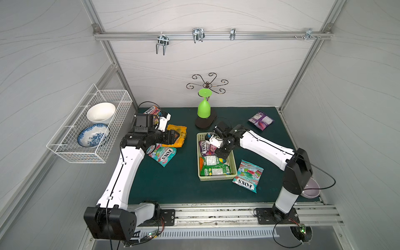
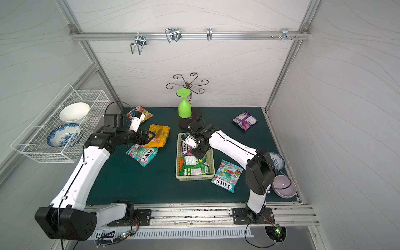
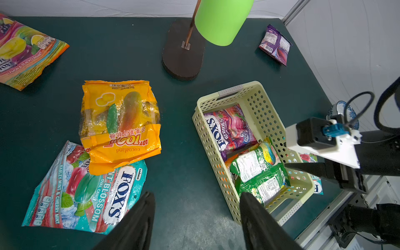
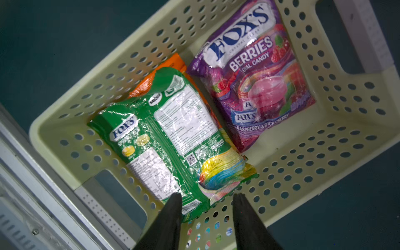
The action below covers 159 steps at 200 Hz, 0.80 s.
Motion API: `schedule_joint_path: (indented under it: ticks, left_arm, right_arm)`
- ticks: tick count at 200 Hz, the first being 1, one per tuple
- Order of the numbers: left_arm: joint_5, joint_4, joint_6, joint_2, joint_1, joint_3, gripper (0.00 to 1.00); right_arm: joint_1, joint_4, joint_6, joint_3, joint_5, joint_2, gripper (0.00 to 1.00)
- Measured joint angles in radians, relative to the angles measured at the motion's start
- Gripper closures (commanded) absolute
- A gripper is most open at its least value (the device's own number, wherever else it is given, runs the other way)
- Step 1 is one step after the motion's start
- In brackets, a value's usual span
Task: Put the candies in the basket
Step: Place the candy in the basket.
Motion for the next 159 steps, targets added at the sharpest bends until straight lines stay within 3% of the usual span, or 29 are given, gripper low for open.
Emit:
schedule_joint_path:
  ticks: [60, 114, 159]
  left_arm:
    - [-0.035, 0.013, -0.003, 0.003, 0.018, -0.014, 0.28]
    - [-0.138, 0.024, -0.029, 0.005, 0.056, -0.058, 0.22]
    - [-0.214, 0.040, -0.092, 0.006, 0.089, -0.121, 0.18]
  right_arm:
    - [0.063, 0.090, 0.203, -0.142, 0.064, 0.002, 0.60]
    - [0.122, 0.173, 0.220, -0.151, 0.095, 0.105, 0.60]
    - [0.128, 0.180, 0.220, -0.150, 0.107, 0.093, 0.58]
